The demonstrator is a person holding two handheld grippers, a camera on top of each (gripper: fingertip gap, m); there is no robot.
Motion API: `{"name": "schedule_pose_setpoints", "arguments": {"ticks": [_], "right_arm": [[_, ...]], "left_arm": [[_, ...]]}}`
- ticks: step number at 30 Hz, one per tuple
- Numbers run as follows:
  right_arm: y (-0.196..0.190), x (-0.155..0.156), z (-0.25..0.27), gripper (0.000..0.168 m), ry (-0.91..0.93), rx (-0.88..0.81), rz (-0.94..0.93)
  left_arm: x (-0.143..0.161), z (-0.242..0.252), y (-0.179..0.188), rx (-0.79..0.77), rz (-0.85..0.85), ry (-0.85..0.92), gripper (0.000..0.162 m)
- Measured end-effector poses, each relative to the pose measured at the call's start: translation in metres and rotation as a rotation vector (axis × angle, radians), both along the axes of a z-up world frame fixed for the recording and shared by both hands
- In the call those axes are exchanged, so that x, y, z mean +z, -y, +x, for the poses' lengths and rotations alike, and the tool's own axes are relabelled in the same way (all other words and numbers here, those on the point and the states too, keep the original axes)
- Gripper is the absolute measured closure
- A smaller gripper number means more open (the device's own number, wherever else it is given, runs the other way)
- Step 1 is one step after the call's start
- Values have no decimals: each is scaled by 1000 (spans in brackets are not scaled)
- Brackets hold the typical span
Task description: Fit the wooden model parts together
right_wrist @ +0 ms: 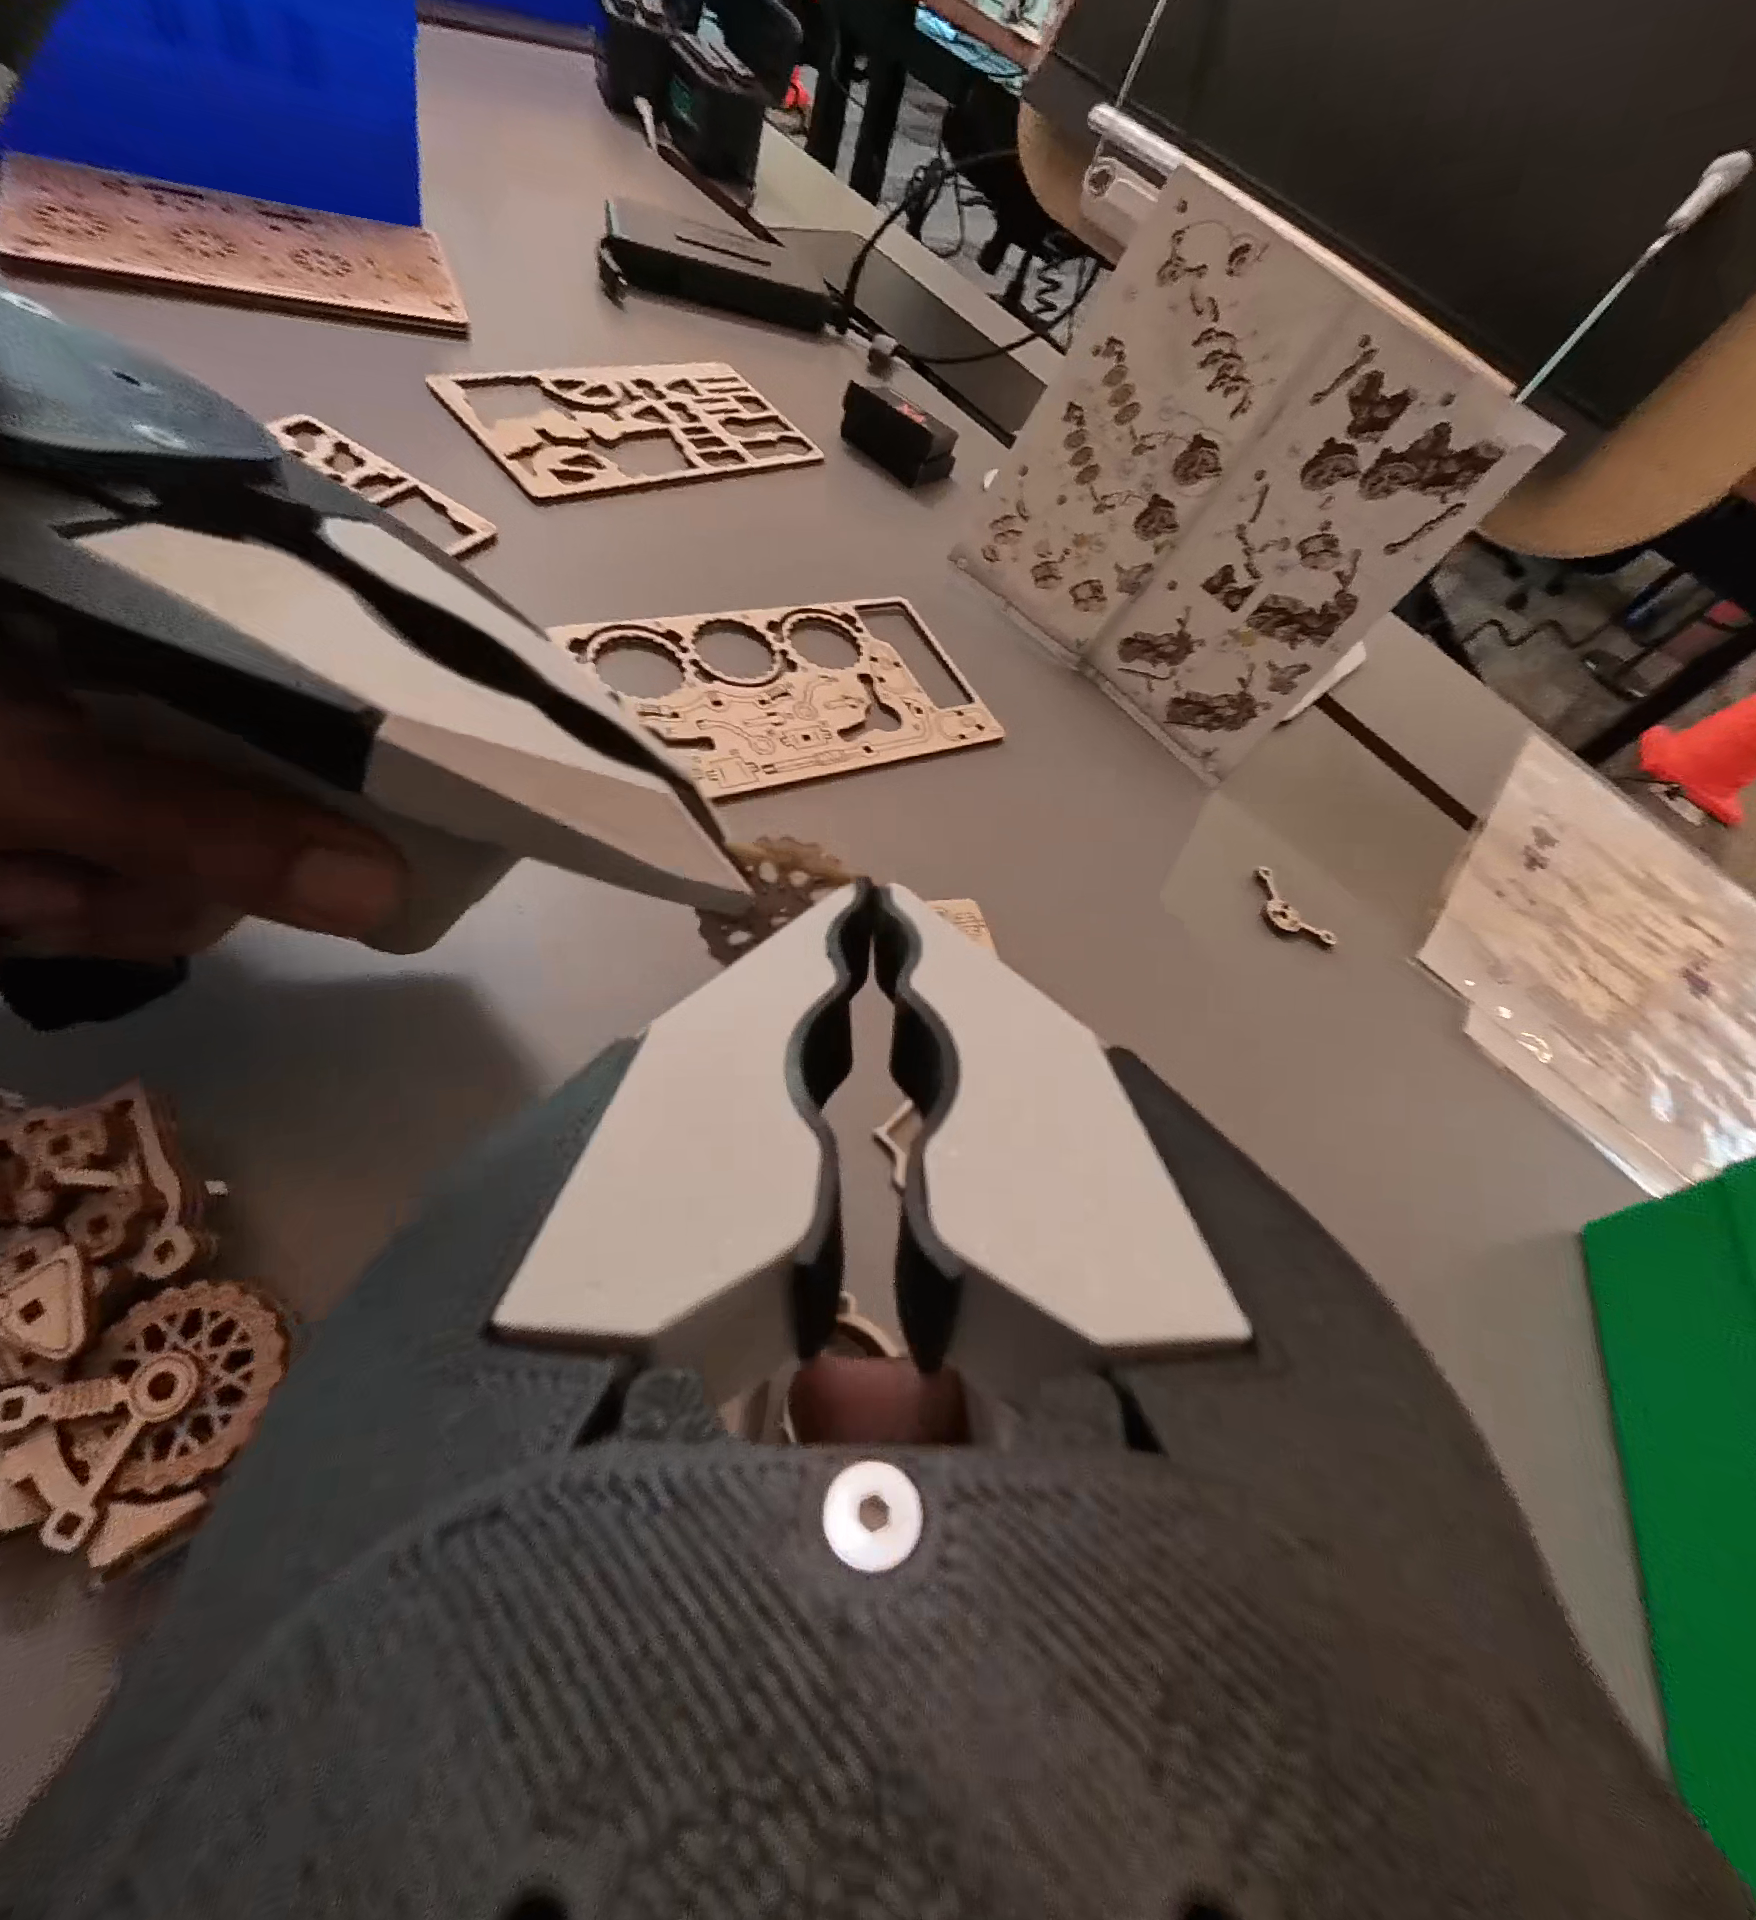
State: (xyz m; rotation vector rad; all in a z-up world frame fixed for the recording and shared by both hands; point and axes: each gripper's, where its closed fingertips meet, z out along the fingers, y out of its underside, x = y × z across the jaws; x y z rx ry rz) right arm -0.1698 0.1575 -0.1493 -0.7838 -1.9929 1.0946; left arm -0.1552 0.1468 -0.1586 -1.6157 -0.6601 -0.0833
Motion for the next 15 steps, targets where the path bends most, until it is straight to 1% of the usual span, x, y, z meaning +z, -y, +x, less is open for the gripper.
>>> {"name": "schedule_pose_setpoints", "arguments": {"ticks": [5,8,10,12,15], "right_arm": [[-9,-2,-2,168,34,-24,11],[-8,5,0,168,6,-10,13],[-7,2,0,168,4,-12,49],[-9,-3,-1,168,13,-25,74],[-11,-2,-2,168,27,-24,39]], "left_arm": [[-3,6,-4,-20,-64,-59,161],[-9,7,-6,-38,-82,-20,161],[-14,8,-7,-50,-111,-4,161],[-12,7,-6,-42,-114,-25,161],[-8,8,-5,-49,-111,-43,161]]}}
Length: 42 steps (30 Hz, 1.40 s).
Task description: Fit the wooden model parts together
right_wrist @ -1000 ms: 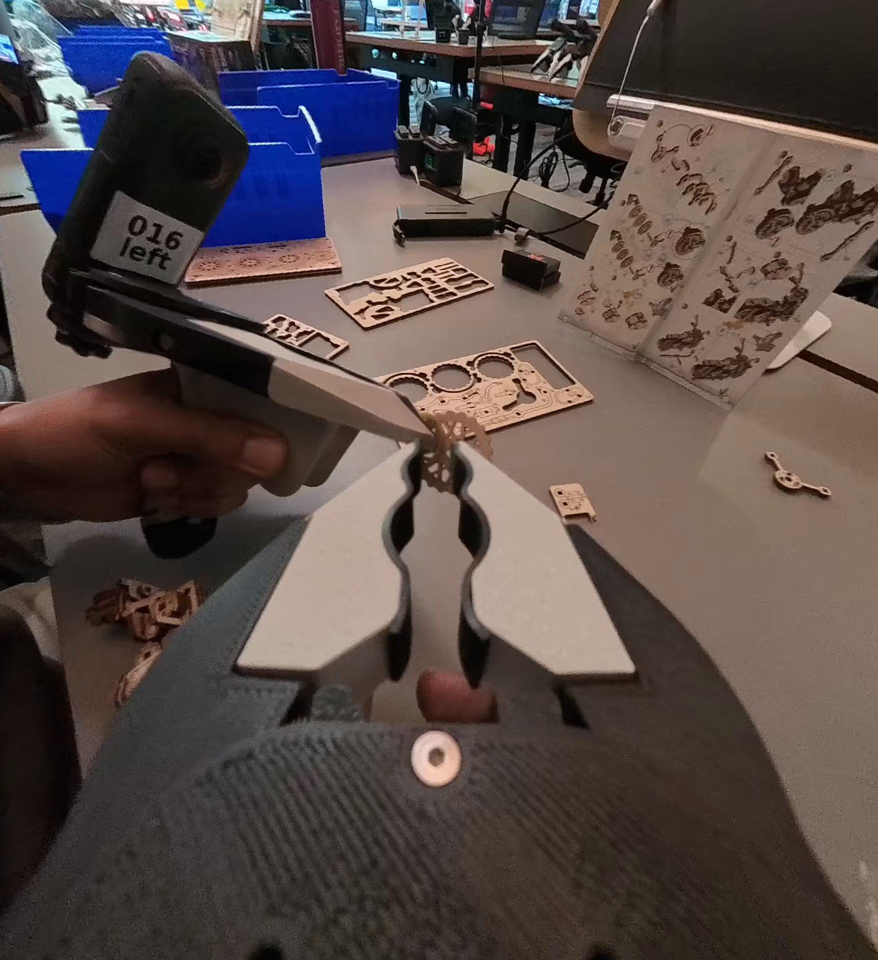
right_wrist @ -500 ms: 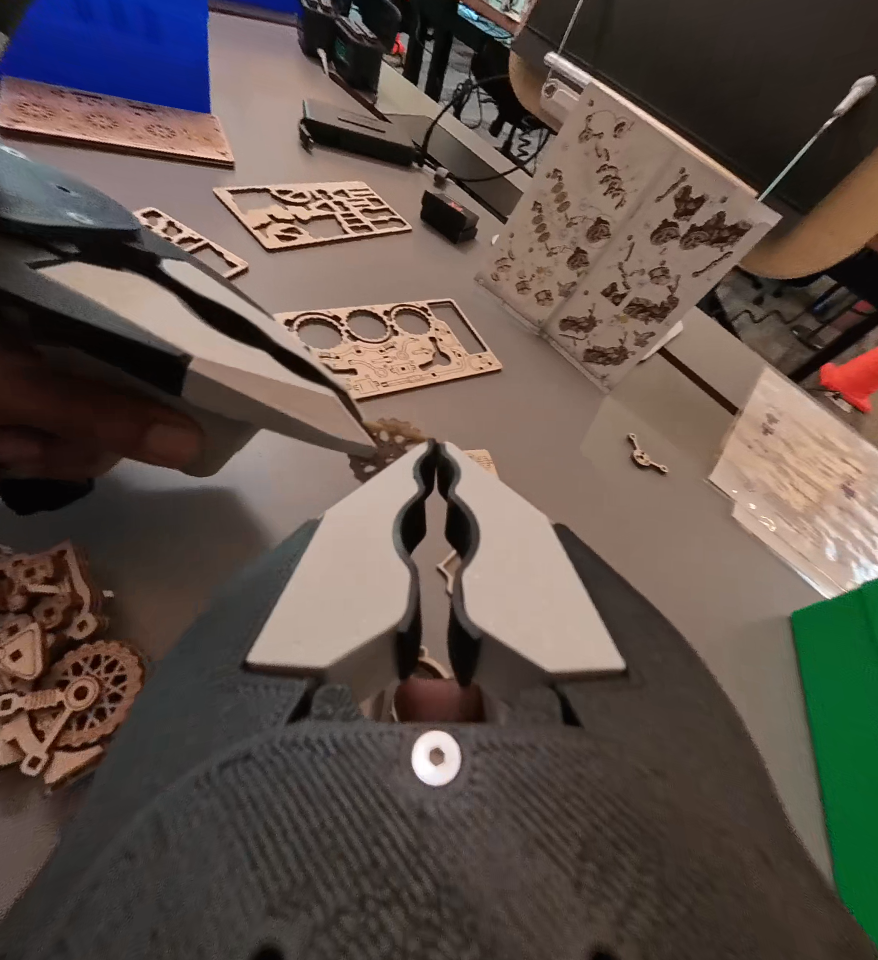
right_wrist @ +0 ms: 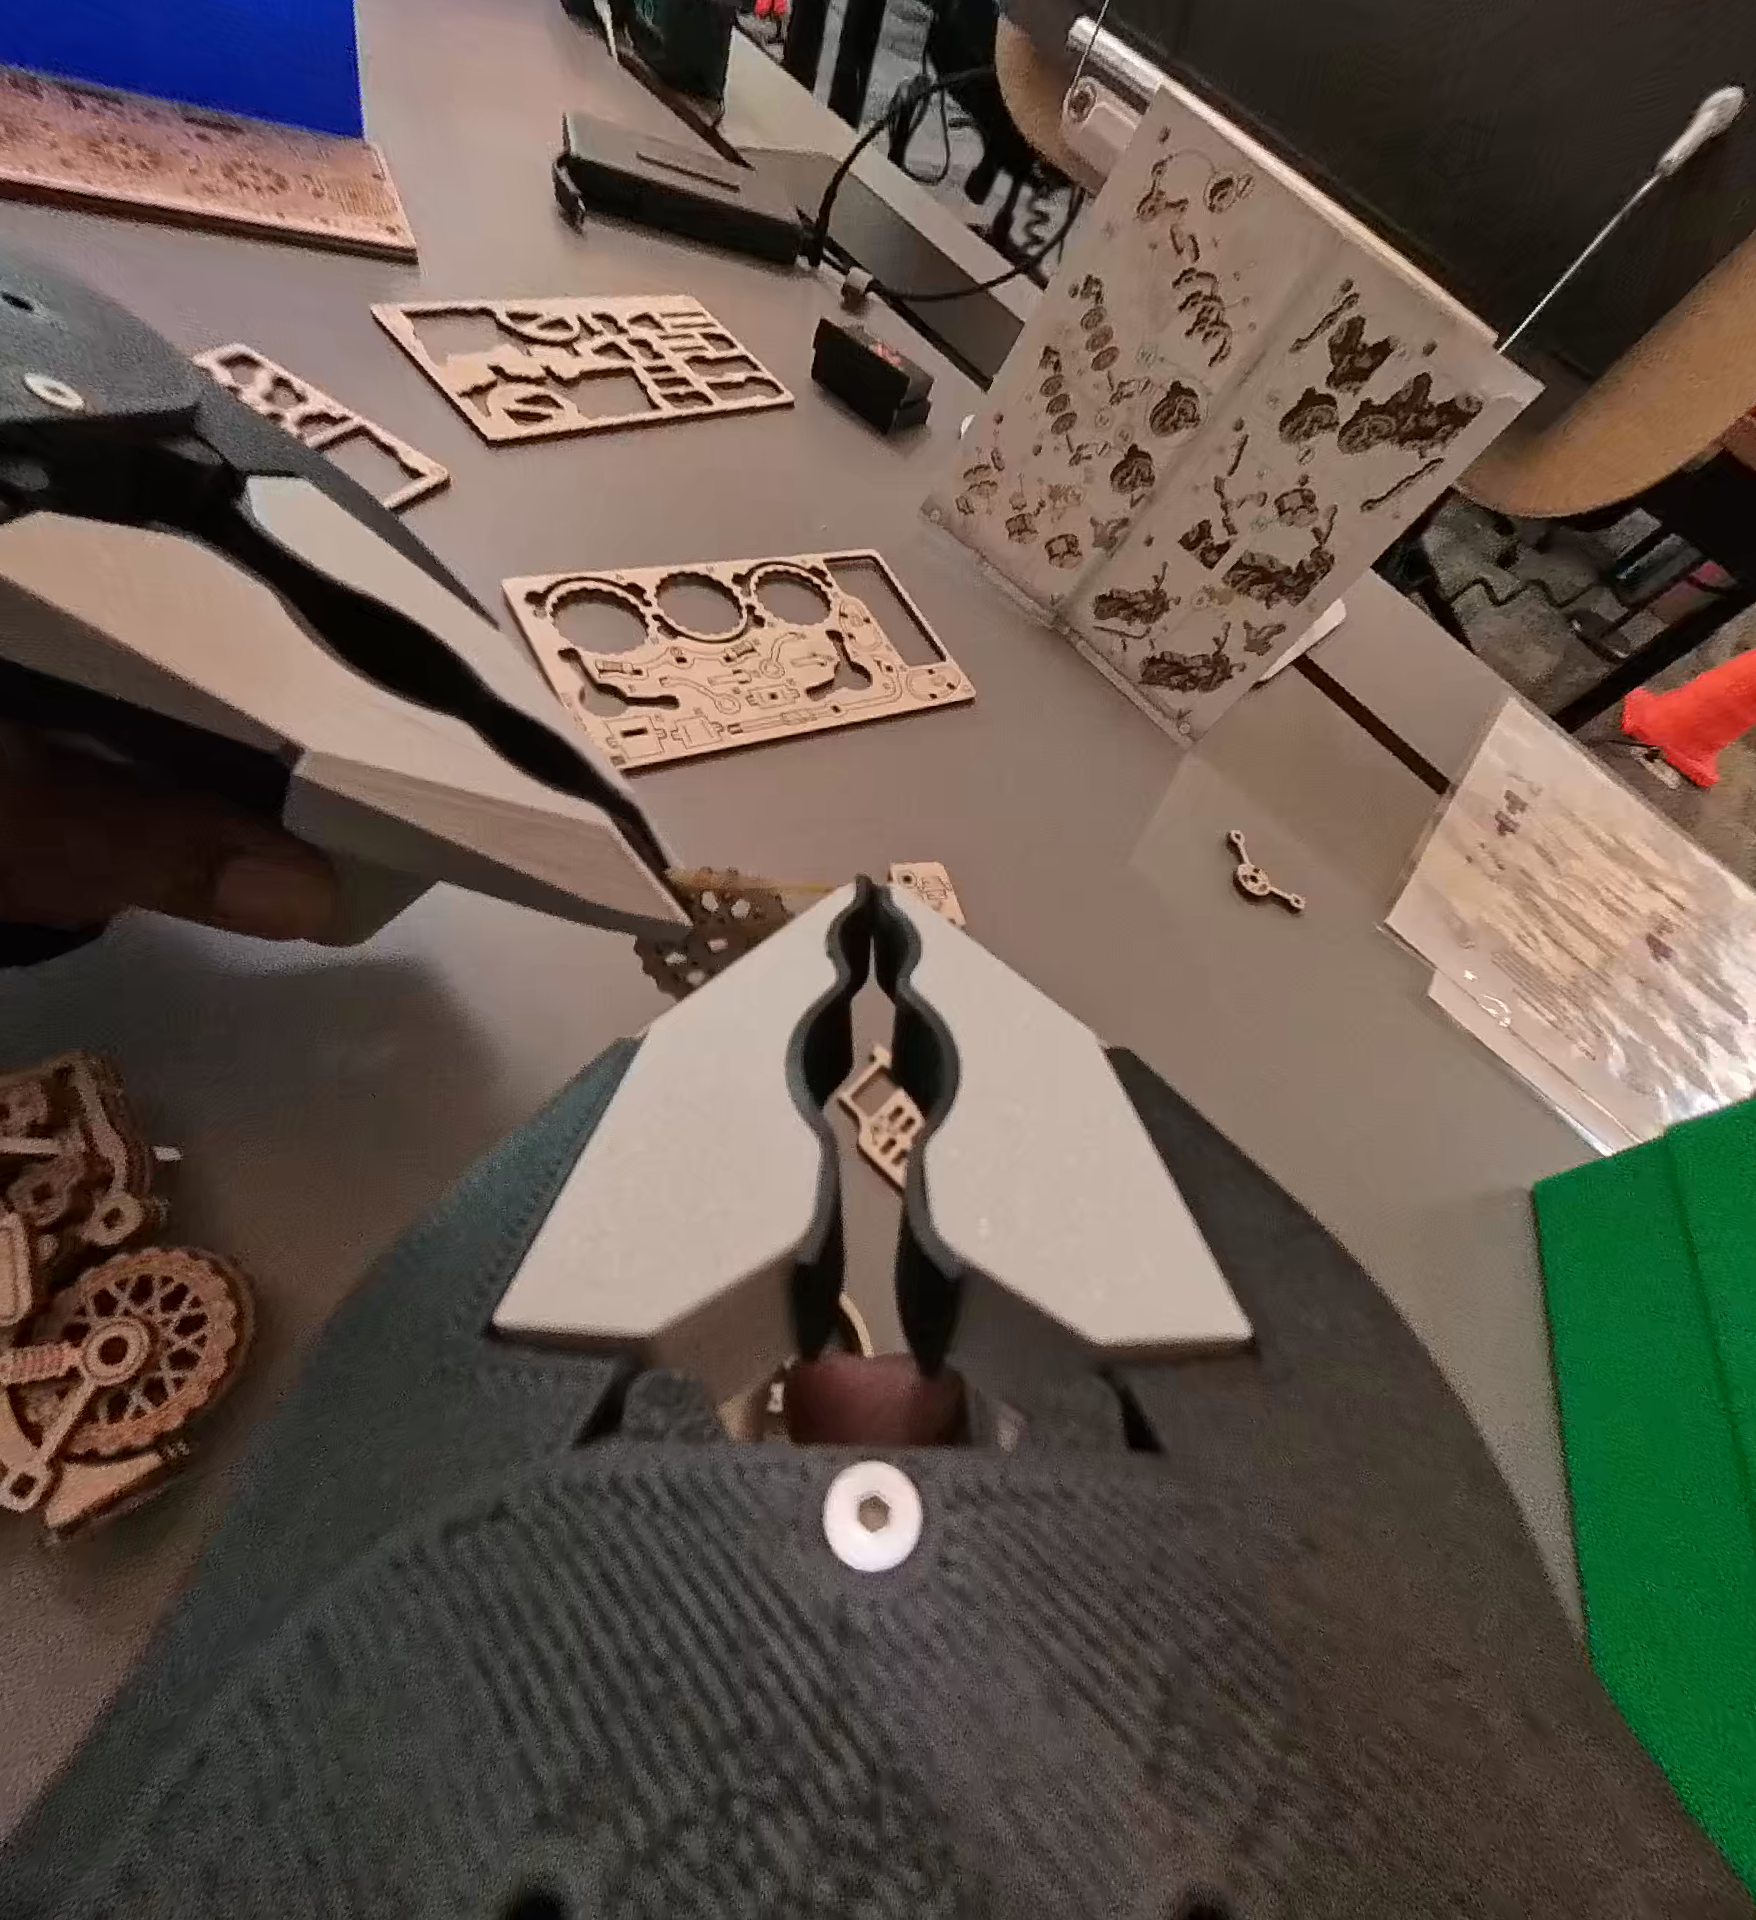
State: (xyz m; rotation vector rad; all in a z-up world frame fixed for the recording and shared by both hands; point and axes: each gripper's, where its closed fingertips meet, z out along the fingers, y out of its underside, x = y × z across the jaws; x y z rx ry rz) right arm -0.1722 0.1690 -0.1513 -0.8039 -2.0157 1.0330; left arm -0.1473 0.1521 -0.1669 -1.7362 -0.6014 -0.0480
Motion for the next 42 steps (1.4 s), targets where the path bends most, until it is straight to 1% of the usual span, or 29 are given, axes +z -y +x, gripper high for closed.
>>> {"name": "schedule_pose_setpoints", "arguments": {"ticks": [1,3,4,5,7,9,13,17,21,24,25,27,28,33,34,35,36,37,40,42], "right_arm": [[-2,3,-1,168,-12,-13,-12],[-22,17,-7,168,-115,-86,60],[-28,21,-8,168,-118,-97,64],[-33,21,-7,168,-95,-100,46],[-35,17,-6,168,-64,-83,-6],[-24,15,-3,168,-42,-25,-79],[17,9,12,168,72,137,-241],[29,-3,11,148,83,153,-197],[31,-2,11,142,71,152,-221],[25,0,5,133,26,98,-203],[24,1,4,133,14,87,-206],[24,1,4,135,9,72,-215],[26,1,5,145,10,76,-216],[28,4,5,147,-49,71,-168],[27,4,4,154,-59,59,-162],[28,5,5,156,-72,58,-157],[27,8,4,155,-95,46,-152],[26,11,3,149,-129,37,-139],[18,16,0,124,-228,-18,-81],[19,20,2,125,-292,-24,-76]], "left_arm": [[-1,2,-1,-7,-6,-1,161],[-11,8,-4,-39,-54,9,161],[-14,9,-6,-36,-56,18,161],[-11,7,-5,-17,-29,17,161],[-8,1,-1,-9,-26,23,161],[-8,-5,4,8,-8,44,161],[-5,-16,11,49,48,94,161],[4,-21,16,40,170,183,161],[9,-19,15,30,248,244,161],[13,-16,13,33,280,244,162],[14,-15,12,43,280,231,162],[15,-15,12,74,288,202,162],[16,-15,13,86,294,198,162],[19,-15,15,145,310,169,162],[19,-15,15,153,306,158,162],[19,-16,16,161,306,145,161],[20,-16,16,170,306,135,162],[21,-16,17,176,311,126,162],[23,-17,18,172,310,101,162],[23,-17,18,160,306,94,162]]}}
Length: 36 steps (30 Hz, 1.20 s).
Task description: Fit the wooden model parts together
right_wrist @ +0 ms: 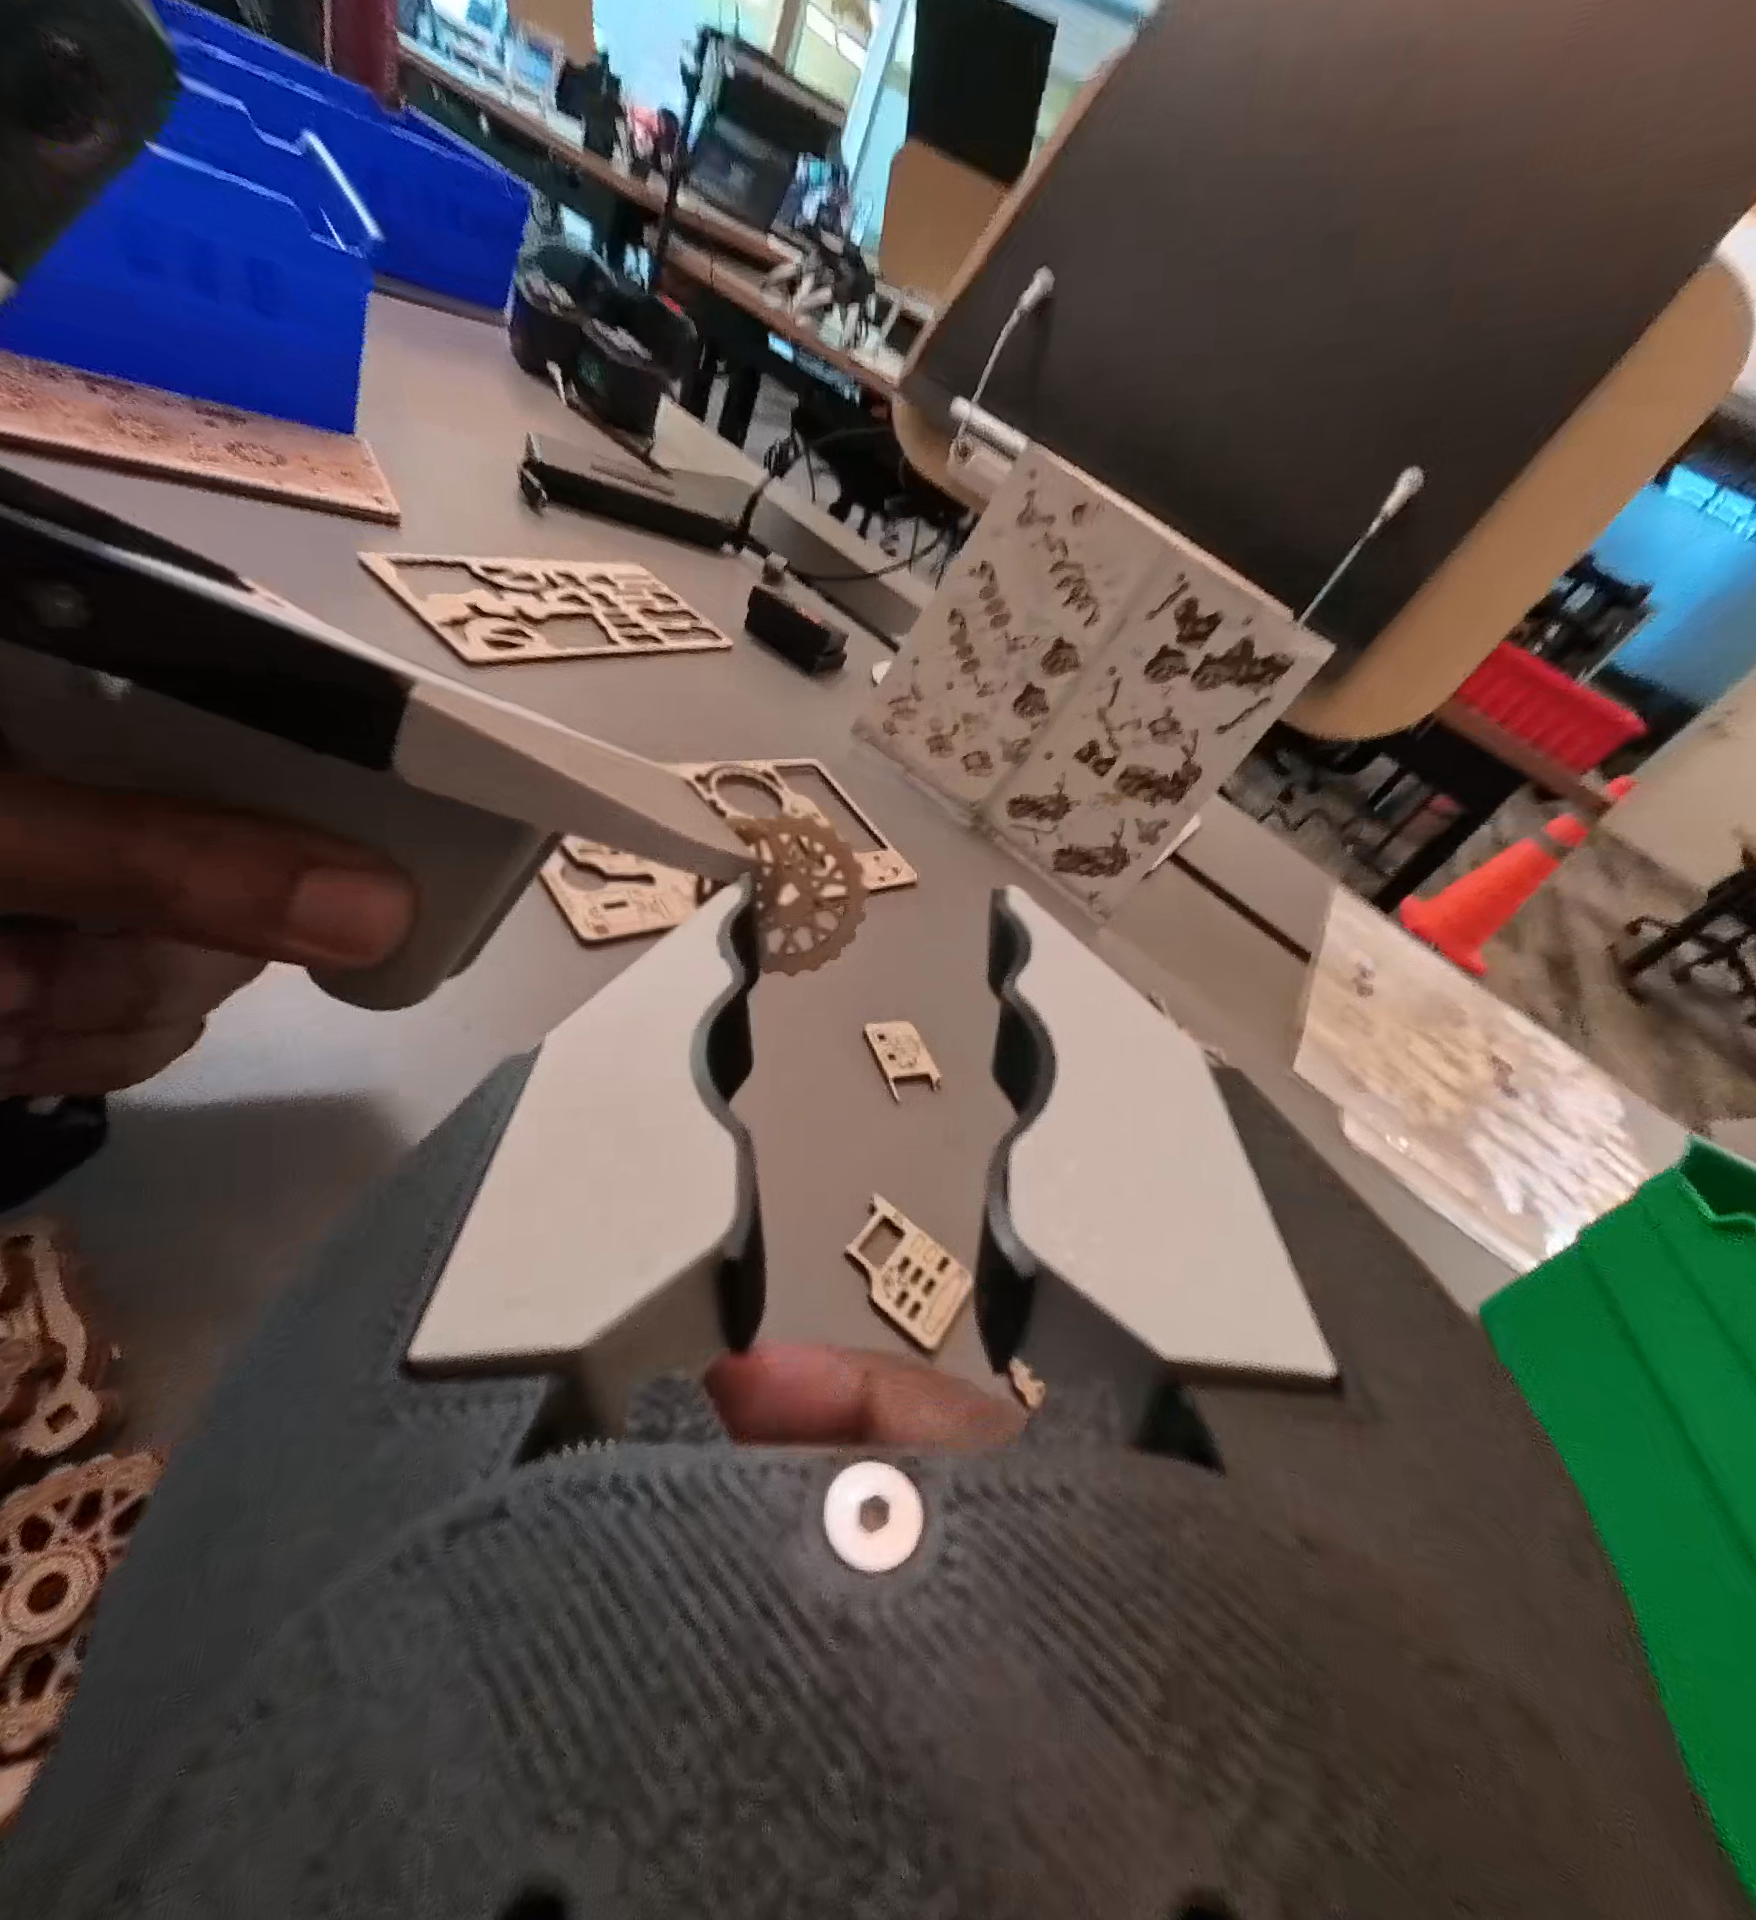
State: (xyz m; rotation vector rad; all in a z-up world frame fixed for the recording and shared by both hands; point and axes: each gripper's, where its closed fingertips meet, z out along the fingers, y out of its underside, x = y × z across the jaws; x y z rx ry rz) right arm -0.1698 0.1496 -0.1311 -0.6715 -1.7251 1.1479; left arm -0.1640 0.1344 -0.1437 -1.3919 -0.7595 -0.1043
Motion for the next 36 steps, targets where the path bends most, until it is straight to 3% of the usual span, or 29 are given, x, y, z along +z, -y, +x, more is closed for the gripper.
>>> {"name": "schedule_pose_setpoints", "arguments": {"ticks": [2,8,9,11,14,18,22,30,36], "right_arm": [[7,-1,3,129,-14,24,-11],[2,-5,-4,107,137,21,-234],[2,-4,-3,112,168,33,-302],[5,9,4,142,178,104,-452],[8,24,12,154,133,176,-556],[18,22,16,163,87,182,-421],[20,18,13,146,46,134,-304],[20,10,11,157,37,140,-260],[23,2,11,159,-11,100,-80]], "left_arm": [[2,-1,1,1,11,-13,162],[2,-6,7,1,22,-10,162],[2,-6,8,4,17,-19,162],[3,-5,7,2,11,-36,162],[5,-4,7,-8,38,-28,162],[10,-3,8,-18,68,-49,162],[17,1,8,-33,90,-84,162],[21,7,7,-52,107,-95,162],[17,7,5,-17,45,-126,162]]}}
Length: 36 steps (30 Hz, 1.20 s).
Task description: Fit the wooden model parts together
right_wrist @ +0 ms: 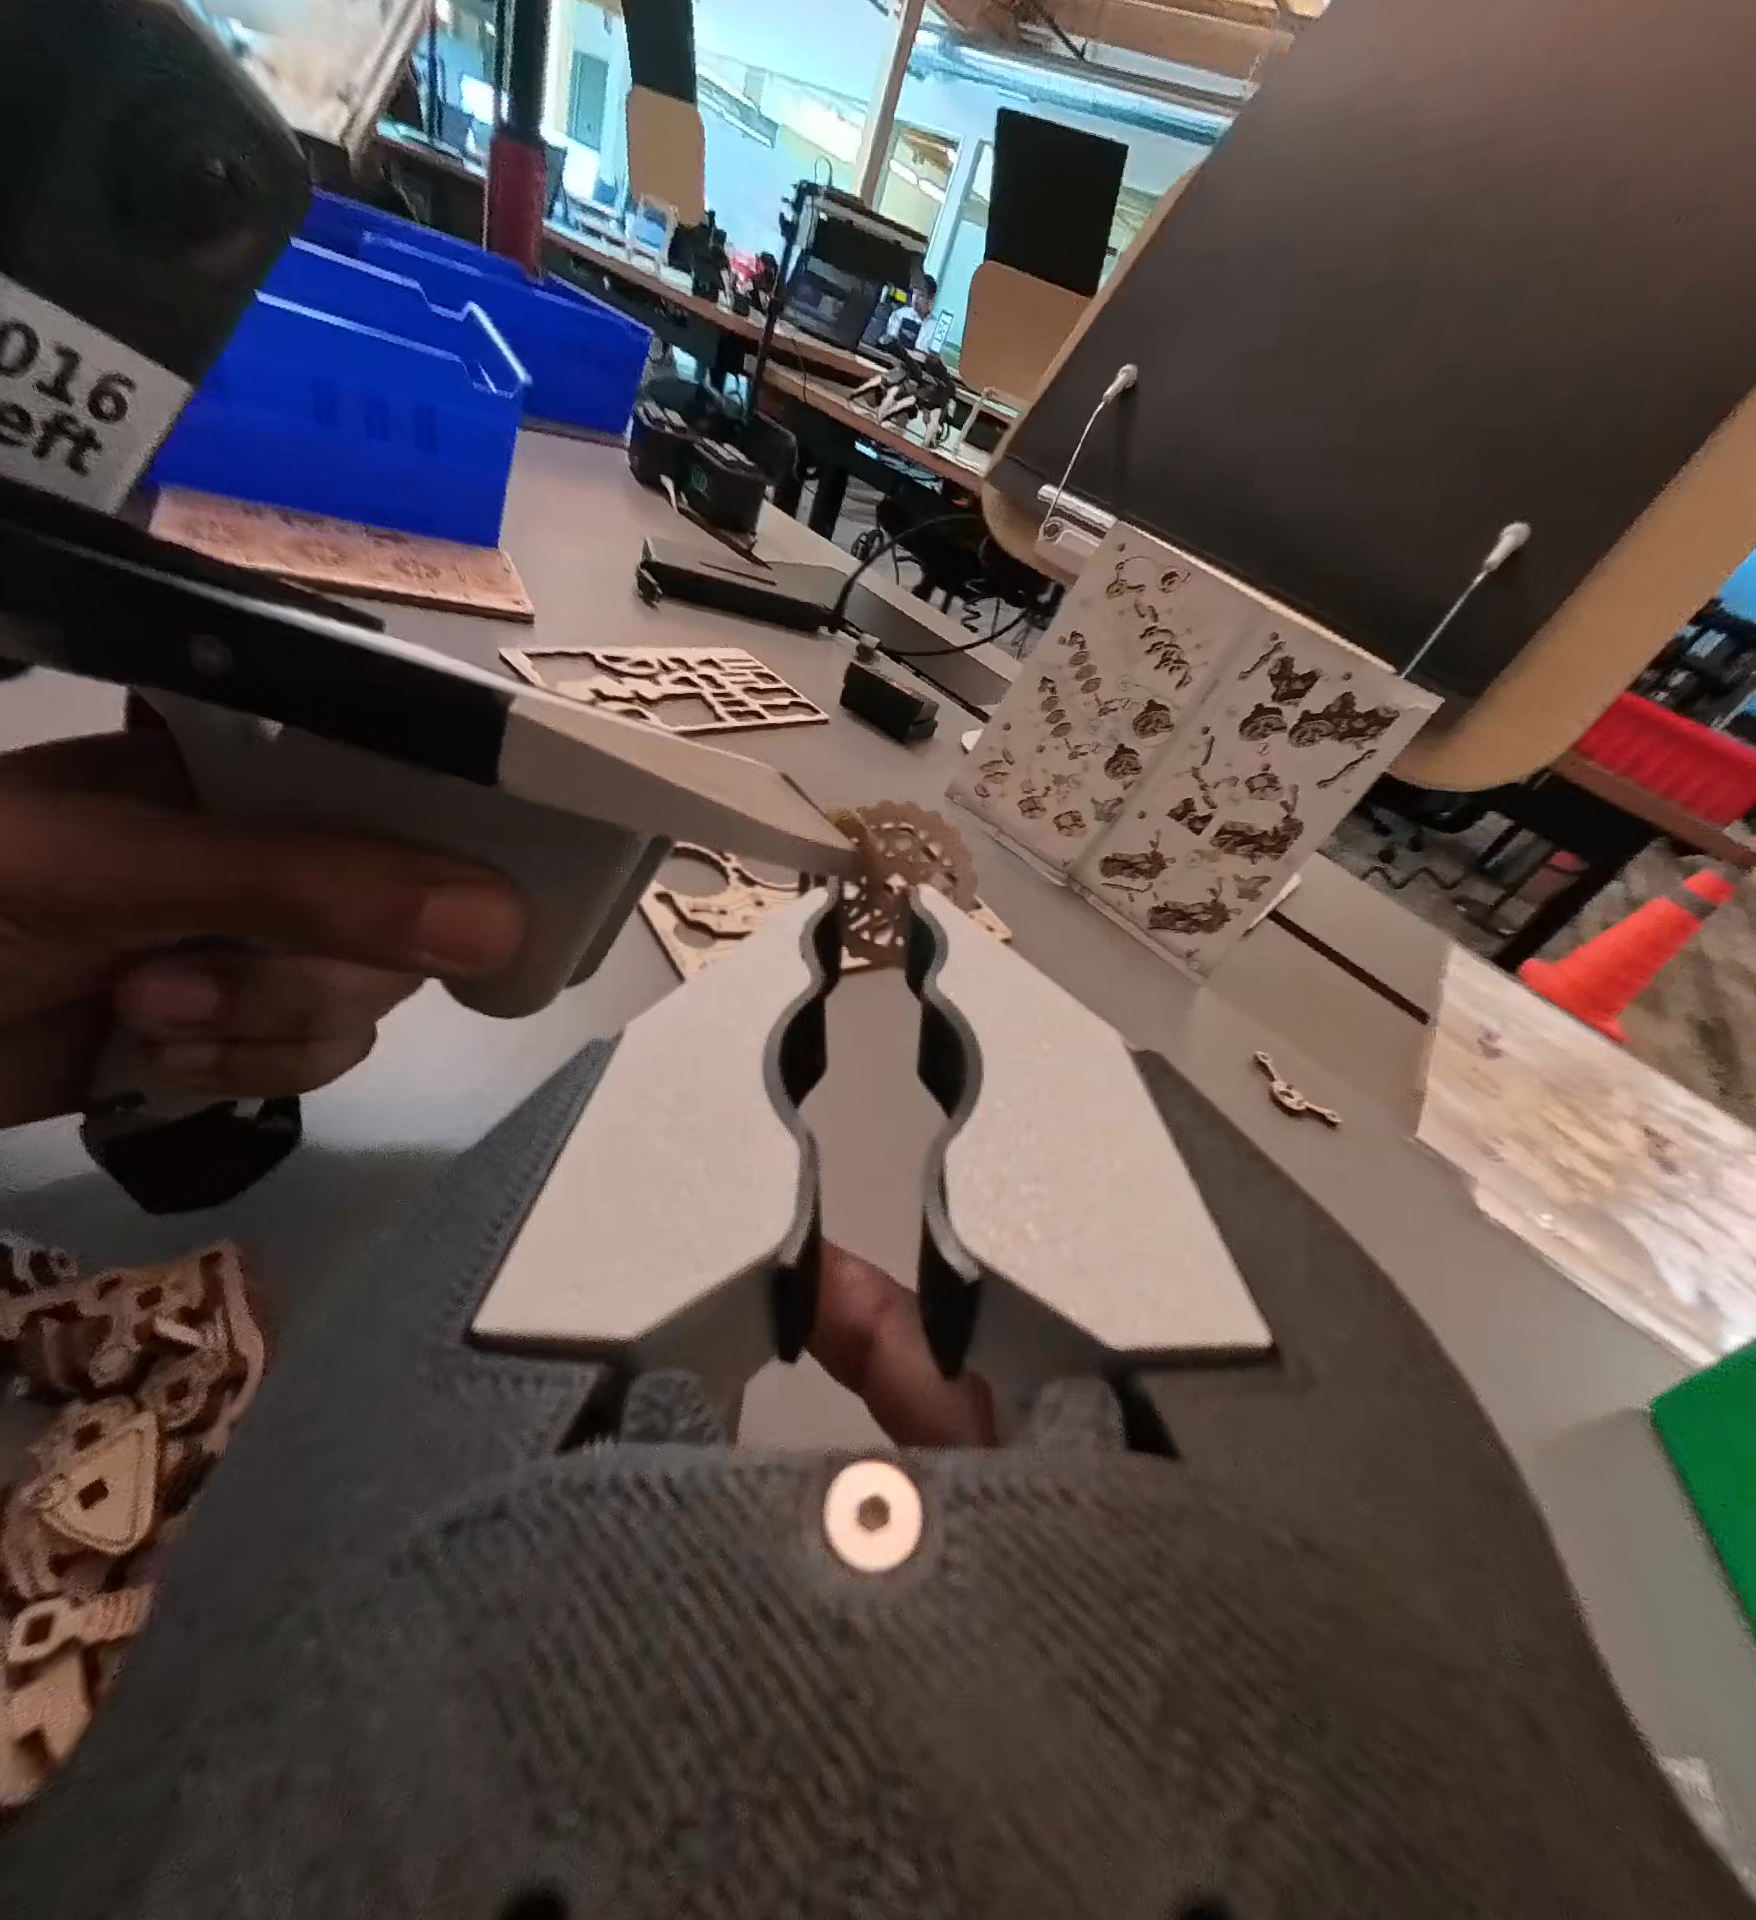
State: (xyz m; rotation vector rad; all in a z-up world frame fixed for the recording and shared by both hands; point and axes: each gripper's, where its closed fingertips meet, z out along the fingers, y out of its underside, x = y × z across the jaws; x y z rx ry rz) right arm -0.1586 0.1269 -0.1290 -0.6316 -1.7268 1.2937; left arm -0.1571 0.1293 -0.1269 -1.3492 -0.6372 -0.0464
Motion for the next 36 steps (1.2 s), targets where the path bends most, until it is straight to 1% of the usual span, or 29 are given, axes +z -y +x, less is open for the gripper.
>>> {"name": "schedule_pose_setpoints", "arguments": {"ticks": [2,5,10,14,17,20,23,27,30,36], "right_arm": [[0,0,1,159,-7,-16,25],[-2,0,1,157,9,-21,3],[4,0,5,168,18,8,5],[4,1,4,168,32,12,-10],[-4,5,1,168,51,14,-42],[-8,7,1,168,44,18,-31],[-7,6,1,168,36,30,2],[-15,9,-3,168,80,9,-108],[-21,11,-5,168,82,-11,-80],[-32,6,-8,168,161,-42,-59]], "left_arm": [[-1,0,0,18,-8,-5,162],[-1,1,0,20,1,5,162],[1,4,0,60,17,11,162],[3,4,1,52,16,-1,162],[3,5,0,46,-3,-23,162],[0,7,-4,41,-33,-36,161],[-2,7,-4,39,-35,-14,162],[-7,10,-8,30,-77,-10,161],[-9,11,-10,13,-72,20,161],[-11,19,-17,0,-167,-82,161]]}}
